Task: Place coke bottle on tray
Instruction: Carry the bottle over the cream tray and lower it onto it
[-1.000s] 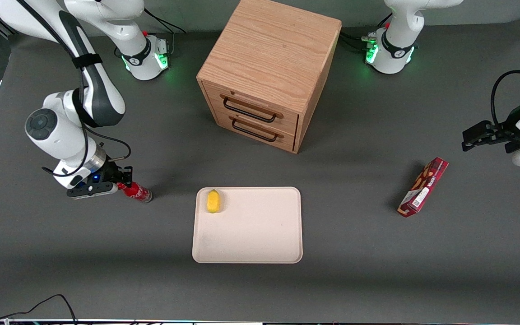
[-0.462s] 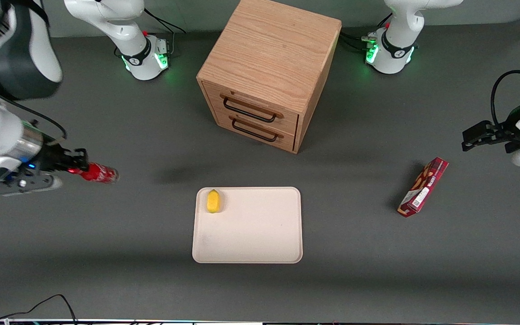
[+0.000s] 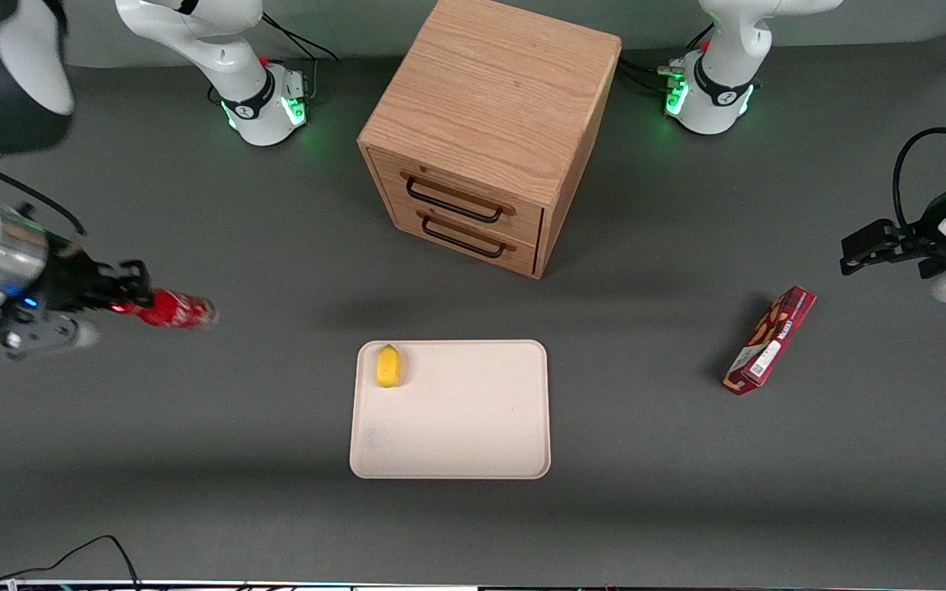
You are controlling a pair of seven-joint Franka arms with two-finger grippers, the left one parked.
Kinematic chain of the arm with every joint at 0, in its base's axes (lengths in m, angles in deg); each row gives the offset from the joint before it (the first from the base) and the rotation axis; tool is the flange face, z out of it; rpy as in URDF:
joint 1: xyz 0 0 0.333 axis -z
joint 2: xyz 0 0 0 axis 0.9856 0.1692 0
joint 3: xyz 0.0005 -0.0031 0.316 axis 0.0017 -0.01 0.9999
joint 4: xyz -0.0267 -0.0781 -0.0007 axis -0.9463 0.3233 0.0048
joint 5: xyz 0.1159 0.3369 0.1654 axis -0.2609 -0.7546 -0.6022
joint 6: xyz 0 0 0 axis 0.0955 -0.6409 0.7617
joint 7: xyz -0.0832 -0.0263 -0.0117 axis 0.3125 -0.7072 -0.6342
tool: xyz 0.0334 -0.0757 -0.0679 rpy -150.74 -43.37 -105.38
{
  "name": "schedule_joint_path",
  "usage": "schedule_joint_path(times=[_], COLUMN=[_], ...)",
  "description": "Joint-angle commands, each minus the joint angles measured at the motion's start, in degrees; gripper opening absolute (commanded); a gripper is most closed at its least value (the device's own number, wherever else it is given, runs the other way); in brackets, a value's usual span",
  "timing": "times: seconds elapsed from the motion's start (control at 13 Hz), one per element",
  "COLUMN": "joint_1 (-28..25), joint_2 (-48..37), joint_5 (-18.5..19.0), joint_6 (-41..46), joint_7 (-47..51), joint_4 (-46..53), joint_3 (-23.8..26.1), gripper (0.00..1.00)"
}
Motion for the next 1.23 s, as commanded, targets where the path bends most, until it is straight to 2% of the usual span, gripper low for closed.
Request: schedule_joint_path(times=[0.0, 0.15, 0.23, 0.46, 0.69, 1.08, 1.15], joint_1=[-5.36, -7.32, -7.93, -11.18, -14.43, -14.62, -14.79], joint_2=[9.16, 14.00, 16.19, 21.65, 24.03, 26.41, 26.41], joint_5=[0.58, -0.03, -1.78, -1.88, -1.79, 0.22, 0.40], joint_6=[-7.39, -15.04, -19.08, -28.59, -33.17, -36.35, -36.43], joint_7=[5.50, 7.97, 8.06, 11.05, 11.75, 11.14, 11.49], joint_4=[5.06, 5.15, 5.23, 5.06, 4.97, 4.36, 4.18], joint_3=[-0.36, -0.19, -0.27, -1.06, -4.40, -4.58, -4.58], gripper=[0.00, 0.00, 0.00, 0.00, 0.00, 0.00, 0.90])
